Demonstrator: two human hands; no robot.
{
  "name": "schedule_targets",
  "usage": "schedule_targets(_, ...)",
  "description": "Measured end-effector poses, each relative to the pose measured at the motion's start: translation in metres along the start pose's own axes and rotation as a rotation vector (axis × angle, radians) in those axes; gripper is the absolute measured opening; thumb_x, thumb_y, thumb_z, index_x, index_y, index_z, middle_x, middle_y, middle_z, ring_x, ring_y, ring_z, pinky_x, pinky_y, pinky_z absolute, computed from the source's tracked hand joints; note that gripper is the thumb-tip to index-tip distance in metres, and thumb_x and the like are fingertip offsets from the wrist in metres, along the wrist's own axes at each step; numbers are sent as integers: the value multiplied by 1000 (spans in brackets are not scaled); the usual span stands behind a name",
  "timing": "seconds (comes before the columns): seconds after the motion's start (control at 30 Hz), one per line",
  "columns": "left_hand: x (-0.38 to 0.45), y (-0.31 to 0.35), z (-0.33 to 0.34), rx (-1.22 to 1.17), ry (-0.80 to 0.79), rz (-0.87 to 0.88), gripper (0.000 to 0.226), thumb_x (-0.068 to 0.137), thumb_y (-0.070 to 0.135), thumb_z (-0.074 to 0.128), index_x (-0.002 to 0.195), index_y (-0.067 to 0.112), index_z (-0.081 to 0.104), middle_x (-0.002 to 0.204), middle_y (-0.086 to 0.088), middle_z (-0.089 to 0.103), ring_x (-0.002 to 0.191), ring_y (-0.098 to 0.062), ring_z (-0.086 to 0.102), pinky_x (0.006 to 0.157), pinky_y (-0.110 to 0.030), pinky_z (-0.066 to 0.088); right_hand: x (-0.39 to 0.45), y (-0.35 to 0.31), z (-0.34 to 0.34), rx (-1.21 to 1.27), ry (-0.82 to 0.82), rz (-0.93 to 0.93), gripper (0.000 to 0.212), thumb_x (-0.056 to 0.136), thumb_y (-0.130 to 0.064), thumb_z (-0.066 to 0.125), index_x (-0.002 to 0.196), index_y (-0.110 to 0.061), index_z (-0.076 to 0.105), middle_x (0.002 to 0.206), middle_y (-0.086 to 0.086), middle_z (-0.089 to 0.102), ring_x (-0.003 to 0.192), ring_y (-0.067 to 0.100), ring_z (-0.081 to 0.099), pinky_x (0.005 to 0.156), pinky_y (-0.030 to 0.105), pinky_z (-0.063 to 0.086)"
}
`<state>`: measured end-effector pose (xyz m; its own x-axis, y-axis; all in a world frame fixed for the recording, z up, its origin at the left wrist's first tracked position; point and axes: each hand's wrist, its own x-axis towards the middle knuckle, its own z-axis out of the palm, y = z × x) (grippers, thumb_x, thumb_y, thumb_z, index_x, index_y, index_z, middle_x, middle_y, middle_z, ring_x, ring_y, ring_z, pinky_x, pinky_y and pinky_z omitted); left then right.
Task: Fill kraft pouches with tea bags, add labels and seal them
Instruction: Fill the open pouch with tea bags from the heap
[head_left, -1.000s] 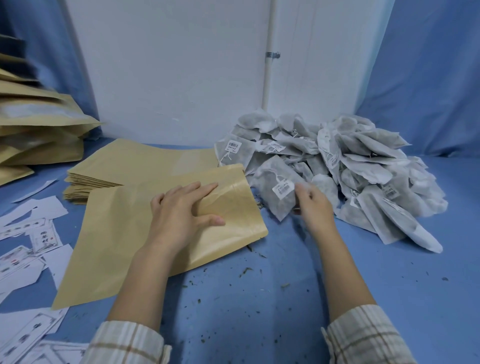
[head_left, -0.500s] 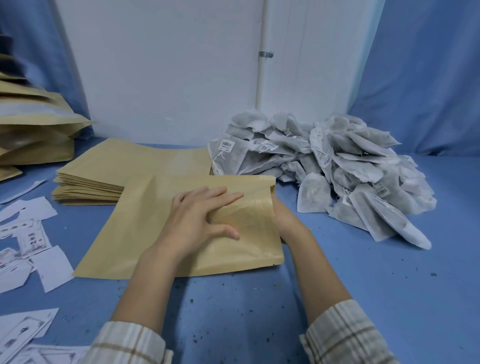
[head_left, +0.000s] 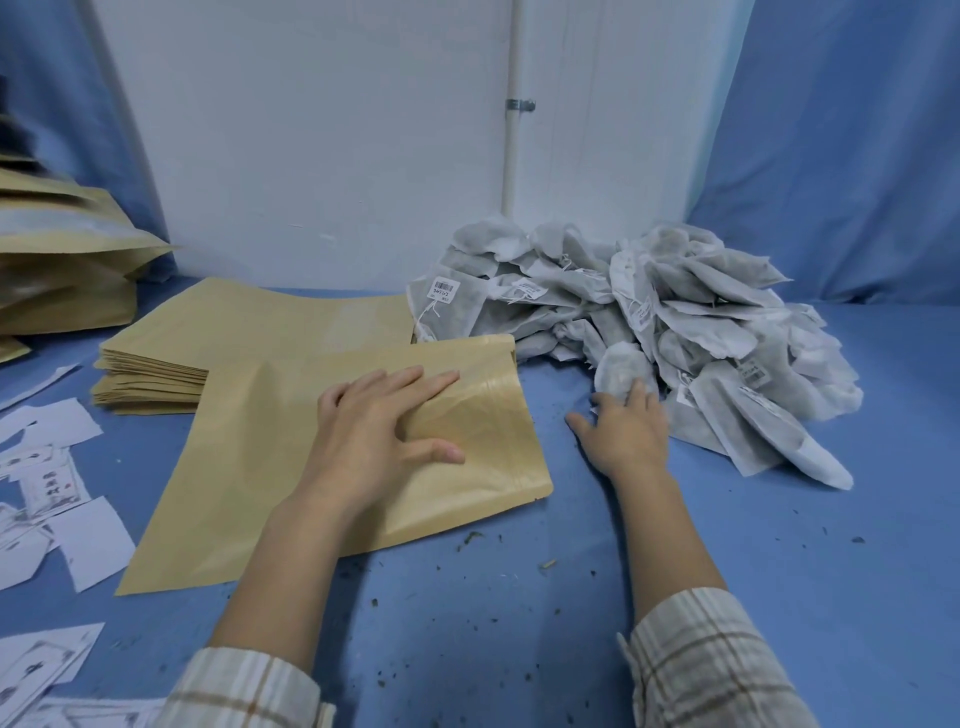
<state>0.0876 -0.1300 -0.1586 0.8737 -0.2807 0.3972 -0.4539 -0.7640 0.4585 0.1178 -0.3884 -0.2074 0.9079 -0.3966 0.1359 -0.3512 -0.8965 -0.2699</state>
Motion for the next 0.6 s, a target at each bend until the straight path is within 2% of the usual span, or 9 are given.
schedule_targets(0.03, 0, 0, 0, 2, 2, -1, 79, 50, 71, 55, 126, 57, 40, 145, 11, 39, 136, -13, 26, 104, -23, 5, 0, -2, 0, 45, 94, 6, 39, 92, -37, 49, 125, -18, 54, 142, 16, 37, 130, 32, 33, 109, 36, 24)
schedule_targets(0.1, 0, -1, -1, 10, 7, -7, 79, 51, 70, 56, 127, 55, 41, 145, 11, 40, 136, -13, 27, 105, -25, 6, 2, -5, -7, 307, 306, 72, 29, 87, -16, 55, 113, -8, 62, 120, 14, 58, 113, 30, 51, 95, 33, 38)
schedule_targets(0.17, 0, -2, -1, 21, 26, -15, 76, 55, 66, 62, 127, 53, 44, 143, 11, 41, 135, -13, 28, 105, -28, 7, 2, -6, -15, 576, 395, 144, 31, 84, -10, 53, 113, -10, 63, 116, 11, 63, 110, 27, 56, 91, 28, 39)
schedule_targets(0.23, 0, -3, -2, 25, 46, -24, 73, 58, 60, 69, 127, 51, 46, 142, 10, 43, 134, -13, 29, 105, -29, 8, 1, -8, -18, 594, 372, 145, 41, 83, -22, 58, 124, -16, 55, 125, 11, 57, 116, 28, 50, 96, 30, 36)
schedule_targets(0.33, -2, -4, -3, 11, 57, -24, 72, 59, 58, 71, 126, 50, 48, 142, 10, 44, 134, -12, 30, 104, -28, 7, -3, -8, -9, 179, 92, 159, 67, 78, -55, 59, 135, -25, 38, 131, 17, 44, 122, 34, 38, 104, 39, 28)
schedule_targets(0.4, -3, -4, -4, 6, 56, -25, 72, 58, 58, 71, 126, 50, 48, 142, 10, 44, 134, -13, 29, 105, -27, 7, -3, -6, -4, 87, 102, 156, 57, 85, -46, 56, 134, -24, 38, 129, 17, 47, 119, 34, 41, 102, 39, 30)
schedule_targets(0.47, -2, -5, -3, 4, 54, -28, 73, 58, 59, 70, 127, 50, 48, 142, 10, 44, 135, -13, 30, 105, -28, 8, -2, -5, -6, 279, 208, 172, 42, 87, -28, 55, 127, -18, 45, 119, 15, 58, 111, 33, 51, 93, 36, 38)
schedule_targets(0.53, -1, -5, -3, 8, 49, -38, 73, 59, 58, 71, 127, 50, 47, 142, 10, 43, 135, -12, 29, 105, -29, 8, -3, -9, -8, 576, 253, 167, 34, 85, -27, 57, 116, -16, 52, 107, 7, 66, 103, 27, 58, 86, 32, 43)
schedule_targets(0.6, 0, -6, -2, 18, 45, -47, 73, 58, 59, 70, 127, 50, 47, 143, 9, 43, 135, -13, 29, 106, -29, 8, -6, -16, -14, 824, 255, 155, 23, 83, -27, 60, 104, -19, 56, 89, -6, 67, 90, 18, 60, 81, 29, 45)
